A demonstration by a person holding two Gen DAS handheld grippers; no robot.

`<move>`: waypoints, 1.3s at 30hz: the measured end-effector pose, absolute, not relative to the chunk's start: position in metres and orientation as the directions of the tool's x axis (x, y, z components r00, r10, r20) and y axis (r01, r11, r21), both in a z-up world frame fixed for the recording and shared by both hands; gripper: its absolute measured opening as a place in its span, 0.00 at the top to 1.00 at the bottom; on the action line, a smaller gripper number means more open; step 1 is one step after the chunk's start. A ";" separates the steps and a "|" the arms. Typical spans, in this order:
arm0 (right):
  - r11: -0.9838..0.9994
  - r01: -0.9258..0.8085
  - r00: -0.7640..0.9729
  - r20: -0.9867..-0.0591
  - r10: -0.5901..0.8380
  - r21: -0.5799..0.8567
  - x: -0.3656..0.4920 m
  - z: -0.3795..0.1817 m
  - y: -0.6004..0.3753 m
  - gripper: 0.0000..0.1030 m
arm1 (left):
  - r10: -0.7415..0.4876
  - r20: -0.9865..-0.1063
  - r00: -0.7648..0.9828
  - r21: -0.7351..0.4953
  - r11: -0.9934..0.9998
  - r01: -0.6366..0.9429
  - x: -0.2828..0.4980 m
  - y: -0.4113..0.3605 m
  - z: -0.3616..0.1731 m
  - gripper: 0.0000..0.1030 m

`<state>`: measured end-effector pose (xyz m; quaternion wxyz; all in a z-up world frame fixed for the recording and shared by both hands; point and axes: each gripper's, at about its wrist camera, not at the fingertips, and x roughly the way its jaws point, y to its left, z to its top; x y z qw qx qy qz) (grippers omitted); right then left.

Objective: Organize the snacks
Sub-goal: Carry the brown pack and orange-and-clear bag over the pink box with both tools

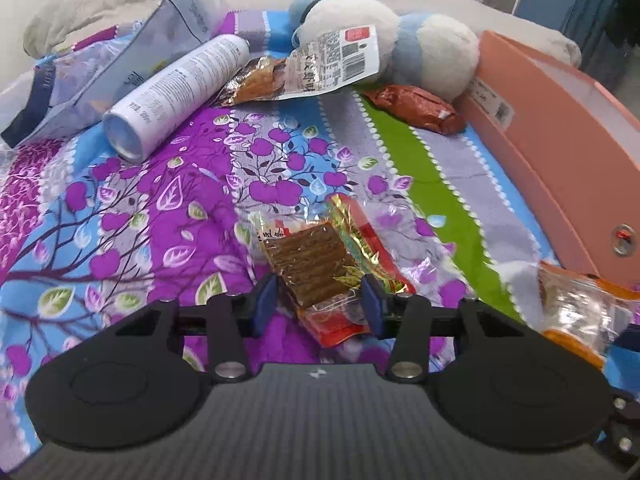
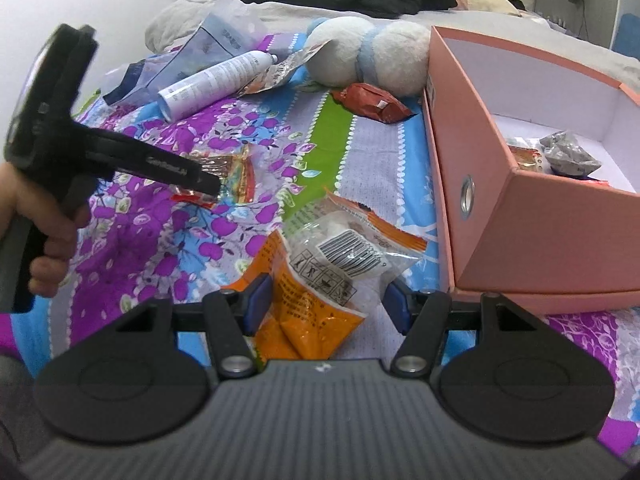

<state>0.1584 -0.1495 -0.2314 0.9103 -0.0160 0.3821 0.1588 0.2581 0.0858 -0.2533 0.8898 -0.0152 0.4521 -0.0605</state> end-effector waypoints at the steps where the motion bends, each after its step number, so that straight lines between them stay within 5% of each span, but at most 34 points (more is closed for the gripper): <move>1: 0.949 -0.302 0.655 -0.703 0.277 0.093 0.157 -0.231 -0.149 0.40 | -0.123 -0.798 0.591 -0.084 0.992 0.093 0.253 0.086 -0.250 0.52; 14: 0.951 -0.303 0.697 -0.667 0.265 0.062 0.147 -0.205 -0.139 0.40 | -0.181 -0.736 0.652 -0.255 0.967 -0.018 0.195 0.106 -0.206 0.59; 15: 0.952 -0.302 0.700 -0.664 0.264 0.060 0.145 -0.204 -0.139 0.40 | -0.185 -0.733 0.655 -0.261 0.965 -0.020 0.192 0.106 -0.203 0.78; 16: 0.952 -0.300 0.703 -0.661 0.262 0.058 0.144 -0.201 -0.140 0.40 | -0.192 -0.733 0.653 -0.273 0.962 -0.024 0.191 0.106 -0.200 0.82; 39: 0.924 -0.360 0.679 -0.643 0.353 0.127 0.164 -0.220 -0.112 0.42 | -0.369 -0.682 0.631 -0.579 0.799 -0.160 0.181 0.151 -0.230 0.82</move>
